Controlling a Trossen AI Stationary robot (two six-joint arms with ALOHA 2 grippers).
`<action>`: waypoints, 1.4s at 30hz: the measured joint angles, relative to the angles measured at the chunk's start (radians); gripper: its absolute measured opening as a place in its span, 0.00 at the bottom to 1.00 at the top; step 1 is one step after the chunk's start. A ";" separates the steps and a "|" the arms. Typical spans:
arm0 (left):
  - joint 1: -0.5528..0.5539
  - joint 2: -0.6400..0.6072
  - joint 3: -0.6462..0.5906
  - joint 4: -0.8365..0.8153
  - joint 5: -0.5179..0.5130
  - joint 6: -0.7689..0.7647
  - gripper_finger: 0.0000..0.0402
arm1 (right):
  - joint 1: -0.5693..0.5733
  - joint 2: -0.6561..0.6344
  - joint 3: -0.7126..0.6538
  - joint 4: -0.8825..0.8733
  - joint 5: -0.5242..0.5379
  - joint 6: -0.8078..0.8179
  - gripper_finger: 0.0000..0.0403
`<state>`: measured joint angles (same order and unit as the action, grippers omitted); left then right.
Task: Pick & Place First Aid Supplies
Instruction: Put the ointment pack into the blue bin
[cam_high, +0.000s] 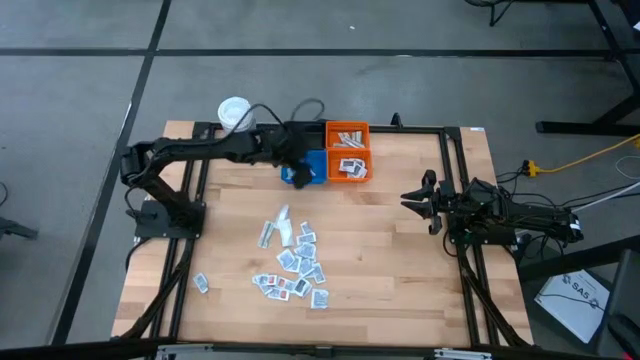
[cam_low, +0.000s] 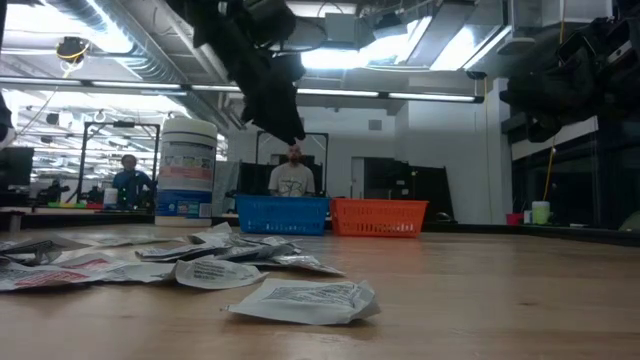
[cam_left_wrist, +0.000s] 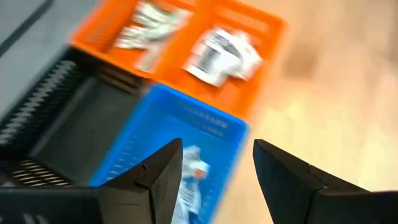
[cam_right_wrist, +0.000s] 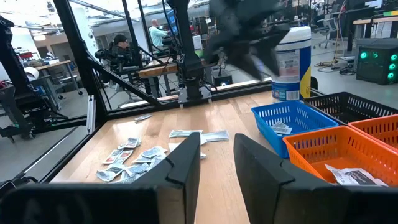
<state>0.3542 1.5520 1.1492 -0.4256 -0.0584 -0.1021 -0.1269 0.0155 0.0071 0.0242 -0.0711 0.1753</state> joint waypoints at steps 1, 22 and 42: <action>-0.020 0.000 0.000 -0.015 0.002 0.023 0.48 | 0.000 0.000 0.000 0.000 0.000 0.000 0.25; -0.657 -0.005 0.000 -0.305 -0.052 -0.002 0.47 | 0.000 0.000 0.000 0.000 0.000 0.000 0.25; -0.963 0.102 0.000 -0.334 -0.054 -0.290 0.47 | 0.000 0.000 0.000 0.000 0.000 0.000 0.25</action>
<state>-0.6091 1.6541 1.1492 -0.7593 -0.1123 -0.3918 -0.1272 0.0156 0.0072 0.0242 -0.0711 0.1756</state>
